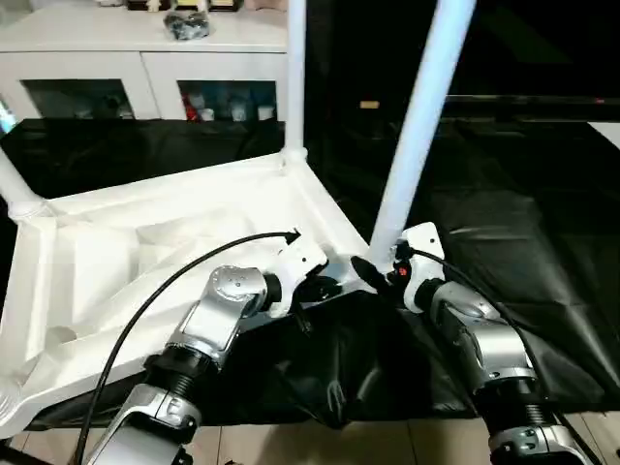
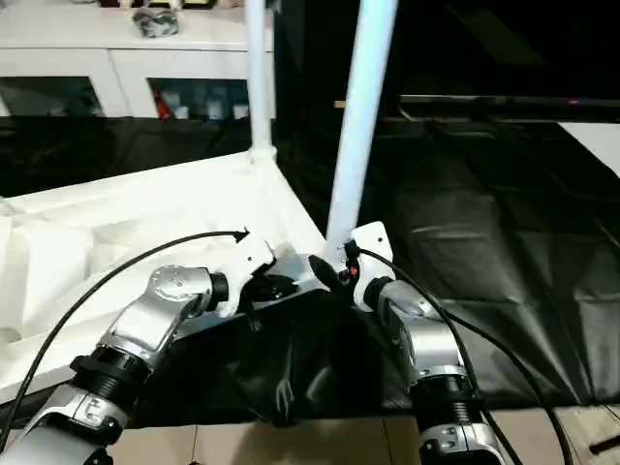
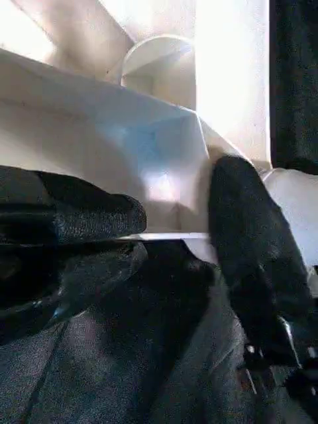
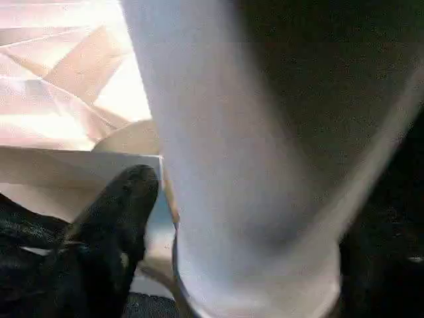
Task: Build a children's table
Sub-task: Rotate leg to tighten
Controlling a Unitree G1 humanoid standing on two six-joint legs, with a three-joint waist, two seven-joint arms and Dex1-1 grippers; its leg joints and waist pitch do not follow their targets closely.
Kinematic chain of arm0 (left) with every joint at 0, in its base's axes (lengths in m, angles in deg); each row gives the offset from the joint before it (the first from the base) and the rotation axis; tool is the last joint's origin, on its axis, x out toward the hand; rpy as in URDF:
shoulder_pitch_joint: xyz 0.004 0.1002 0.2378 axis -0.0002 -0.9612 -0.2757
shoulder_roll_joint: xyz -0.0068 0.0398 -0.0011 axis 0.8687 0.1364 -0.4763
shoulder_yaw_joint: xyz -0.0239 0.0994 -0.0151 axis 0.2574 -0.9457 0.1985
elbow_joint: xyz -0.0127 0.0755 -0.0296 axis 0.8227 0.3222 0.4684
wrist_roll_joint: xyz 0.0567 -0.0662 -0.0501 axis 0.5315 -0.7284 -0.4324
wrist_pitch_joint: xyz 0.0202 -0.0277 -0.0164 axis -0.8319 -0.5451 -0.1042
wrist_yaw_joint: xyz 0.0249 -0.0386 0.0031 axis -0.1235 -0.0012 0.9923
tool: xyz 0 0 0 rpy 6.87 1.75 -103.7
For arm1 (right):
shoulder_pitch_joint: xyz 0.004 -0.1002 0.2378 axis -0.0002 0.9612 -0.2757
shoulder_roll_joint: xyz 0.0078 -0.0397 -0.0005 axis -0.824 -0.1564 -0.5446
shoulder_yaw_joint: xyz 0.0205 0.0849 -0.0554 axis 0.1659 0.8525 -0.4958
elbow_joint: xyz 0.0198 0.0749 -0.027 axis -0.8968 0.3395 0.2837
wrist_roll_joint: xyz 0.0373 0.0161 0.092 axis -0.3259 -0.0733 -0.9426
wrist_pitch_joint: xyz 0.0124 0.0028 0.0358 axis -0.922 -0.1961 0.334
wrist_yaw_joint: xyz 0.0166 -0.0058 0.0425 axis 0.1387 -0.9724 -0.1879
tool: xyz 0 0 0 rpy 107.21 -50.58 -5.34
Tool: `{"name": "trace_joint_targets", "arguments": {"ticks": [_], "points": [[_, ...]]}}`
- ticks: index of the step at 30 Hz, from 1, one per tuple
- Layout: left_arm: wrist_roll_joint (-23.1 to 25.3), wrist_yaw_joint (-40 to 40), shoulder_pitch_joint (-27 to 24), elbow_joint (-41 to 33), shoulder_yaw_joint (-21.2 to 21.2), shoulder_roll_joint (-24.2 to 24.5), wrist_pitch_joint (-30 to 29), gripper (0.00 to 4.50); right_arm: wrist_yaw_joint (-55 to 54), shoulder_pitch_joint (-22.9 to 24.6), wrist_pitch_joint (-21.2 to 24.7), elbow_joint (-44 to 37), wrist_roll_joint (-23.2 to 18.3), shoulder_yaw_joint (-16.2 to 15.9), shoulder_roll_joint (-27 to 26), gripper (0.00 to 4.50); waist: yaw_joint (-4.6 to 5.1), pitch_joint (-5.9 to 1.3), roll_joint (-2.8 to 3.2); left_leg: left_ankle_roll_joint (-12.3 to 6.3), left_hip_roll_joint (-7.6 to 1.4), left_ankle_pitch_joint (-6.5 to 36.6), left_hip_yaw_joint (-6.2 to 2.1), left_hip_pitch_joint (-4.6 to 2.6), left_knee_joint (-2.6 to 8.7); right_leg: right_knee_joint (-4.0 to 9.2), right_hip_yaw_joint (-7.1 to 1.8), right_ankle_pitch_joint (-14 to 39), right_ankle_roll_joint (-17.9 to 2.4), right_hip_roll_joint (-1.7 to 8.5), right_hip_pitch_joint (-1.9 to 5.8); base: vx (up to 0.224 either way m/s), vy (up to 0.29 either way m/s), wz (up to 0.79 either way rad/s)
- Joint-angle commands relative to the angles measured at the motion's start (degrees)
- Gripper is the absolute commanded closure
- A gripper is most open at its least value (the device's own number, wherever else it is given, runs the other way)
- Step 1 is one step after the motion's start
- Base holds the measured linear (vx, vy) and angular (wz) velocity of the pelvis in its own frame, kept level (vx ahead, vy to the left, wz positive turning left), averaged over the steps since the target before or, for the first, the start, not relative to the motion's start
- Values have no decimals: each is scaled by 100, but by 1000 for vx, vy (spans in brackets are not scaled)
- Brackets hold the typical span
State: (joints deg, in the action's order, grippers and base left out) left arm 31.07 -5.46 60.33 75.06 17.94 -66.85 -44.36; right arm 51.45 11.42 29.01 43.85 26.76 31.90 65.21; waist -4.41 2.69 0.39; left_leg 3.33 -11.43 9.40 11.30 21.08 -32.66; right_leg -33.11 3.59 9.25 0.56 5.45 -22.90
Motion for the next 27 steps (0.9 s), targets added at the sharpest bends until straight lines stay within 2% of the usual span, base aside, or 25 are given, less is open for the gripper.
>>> {"name": "trace_joint_targets", "arguments": {"ticks": [1, 4, 8, 11, 13, 14, 16, 18, 23, 24, 27], "points": [[-356, -437, 14, -282, -392, -324, 293, 450, 799, -13, 22, -228, -94, -729, -24, 38, -11, -350, -39, -65, -170, 1723, -99, -82, 401, 401, -200, 1767, -1015, 265, 204, 0, 0, 0], [-418, -692, -11, -327, -399, -187, 357, 450, 1131, 53, -61, -345, -23, -841, 281, 16, -67, -358, -49, -156, -160, 1519, -78, -72, 377, 379, -205, 1542, -1082, 276, 225, 0, 0, 0], [-565, -1263, -29, -359, -400, 105, 548, 450, 2256, 226, -106, -749, -280, -958, 904, 16, -106, -378, -48, -328, -161, 1257, -68, -51, 346, 339, -202, 1280, -1140, 263, 261, 0, 0, 0], [-589, -1510, 15, -187, -372, 231, 712, 450, 2736, 249, -134, -826, -328, -1025, 1205, 16, -124, -393, -43, -429, -186, 1104, -55, -46, 321, 280, -190, 943, -1321, 248, 254, 0, 0, 0], [-593, -1662, 48, -116, -372, 298, 733, 450, 2910, 239, -106, -860, -393, -1044, 1293, 16, -137, -375, -38, -418, -187, 1204, -49, -55, 325, 300, -190, 1115, -1337, 258, 241, 0, 0, 0], [-603, -1723, 68, -81, -354, 322, 747, 450, 3028, 242, -83, -899, -443, -1060, 1337, 40, -147, -368, -46, -375, -187, 1311, -48, -65, 332, 321, -191, 1341, -1298, 268, 237, 0, 0, 0], [-620, -1856, 107, -22, -345, 379, 777, 450, 3229, 256, -64, -964, -504, -1112, 1419, 47, -165, -354, -58, -292, -195, 1481, -45, -92, 343, 364, -201, 1692, -1212, 278, 214, 0, 0, 0], [-626, -1984, 137, 27, -365, 454, 809, 450, 3391, 280, -65, -1010, -517, -1179, 1502, 61, -192, -354, -55, -263, -191, 1489, -52, -84, 349, 371, -200, 1837, -1139, 286, 220, 0, 0, 0], [-641, -2141, 154, 80, -370, 538, 865, 450, 3587, 314, -87, -1043, -482, -1241, 1590, 92, -218, -356, -64, -224, -203, 1492, -60, -92, 359, 373, -200, 1899, -1095, 290, 203, 0, 0, 0], [-639, -2175, 156, 78, -368, 551, 862, 450, 3627, 318, -94, -1045, -467, -1265, 1615, 110, -221, -354, -104, -229, -202, 1500, -54, -93, 356, 369, -200, 1917, -1097, 289, 200, 0, 0, 0], [-622, -2225, 151, 75, -372, 560, 871, 450, 3691, 306, -61, -1059, -476, -1307, 1604, 128, -225, -354, -98, -240, -205, 1424, -62, -78, 360, 361, -199, 1895, -1094, 298, 207, 0, 0, 0]]}}
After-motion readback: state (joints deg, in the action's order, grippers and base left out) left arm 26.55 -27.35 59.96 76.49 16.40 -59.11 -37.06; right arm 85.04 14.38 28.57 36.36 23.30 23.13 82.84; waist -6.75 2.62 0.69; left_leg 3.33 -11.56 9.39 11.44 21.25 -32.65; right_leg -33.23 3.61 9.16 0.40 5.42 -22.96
